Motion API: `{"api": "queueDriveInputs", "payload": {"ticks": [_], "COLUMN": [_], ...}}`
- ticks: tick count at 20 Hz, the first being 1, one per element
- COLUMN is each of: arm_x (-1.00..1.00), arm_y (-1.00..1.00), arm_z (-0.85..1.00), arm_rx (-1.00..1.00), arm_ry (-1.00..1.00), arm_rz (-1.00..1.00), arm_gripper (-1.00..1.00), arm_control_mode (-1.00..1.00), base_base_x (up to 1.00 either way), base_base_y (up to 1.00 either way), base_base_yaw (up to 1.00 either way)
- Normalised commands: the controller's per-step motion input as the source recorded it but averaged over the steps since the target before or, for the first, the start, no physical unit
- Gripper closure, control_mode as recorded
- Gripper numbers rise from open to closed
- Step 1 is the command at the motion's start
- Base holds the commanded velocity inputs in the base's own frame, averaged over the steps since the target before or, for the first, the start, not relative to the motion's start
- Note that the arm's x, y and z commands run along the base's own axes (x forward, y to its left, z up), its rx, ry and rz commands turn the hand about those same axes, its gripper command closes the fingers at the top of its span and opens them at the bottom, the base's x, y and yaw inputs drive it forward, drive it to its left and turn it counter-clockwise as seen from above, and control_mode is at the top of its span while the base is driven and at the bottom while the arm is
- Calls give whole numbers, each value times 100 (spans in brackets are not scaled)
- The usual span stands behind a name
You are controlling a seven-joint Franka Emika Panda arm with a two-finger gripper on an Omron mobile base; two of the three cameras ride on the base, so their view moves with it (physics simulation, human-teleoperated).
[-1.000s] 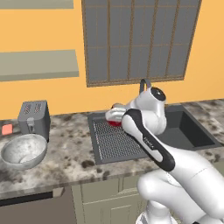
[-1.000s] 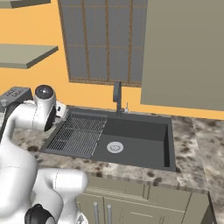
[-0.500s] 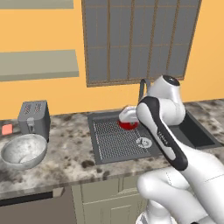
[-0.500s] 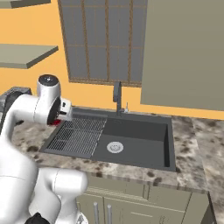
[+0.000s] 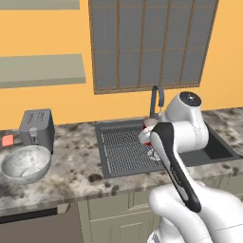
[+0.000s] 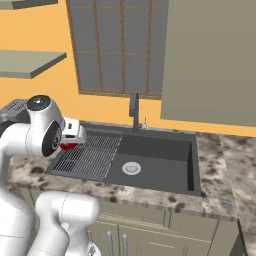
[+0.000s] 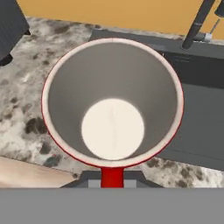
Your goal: Pick the mug and place it in the sink. Pick the bowl and place it in the open cabinet and then close the cabinet.
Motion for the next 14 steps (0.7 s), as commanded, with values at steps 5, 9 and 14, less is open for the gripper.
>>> {"api": "queueDriveInputs", "payload": {"ticks": [5,9,14], "arm_x": [9,2,8], "arm_y": [-30,-42,-37], "arm_z": [-11,-19,-18], "arm_rx": [-3,0,0], "arm_ry": [-4,0,0], "arm_rz": [-24,-30,-38], "arm_gripper": [100,100,100], "arm_control_mode": [-100,-100,-100], "base_base_x": [0,0,0], "base_base_y": [0,0,0], "base_base_yaw": [0,0,0]}}
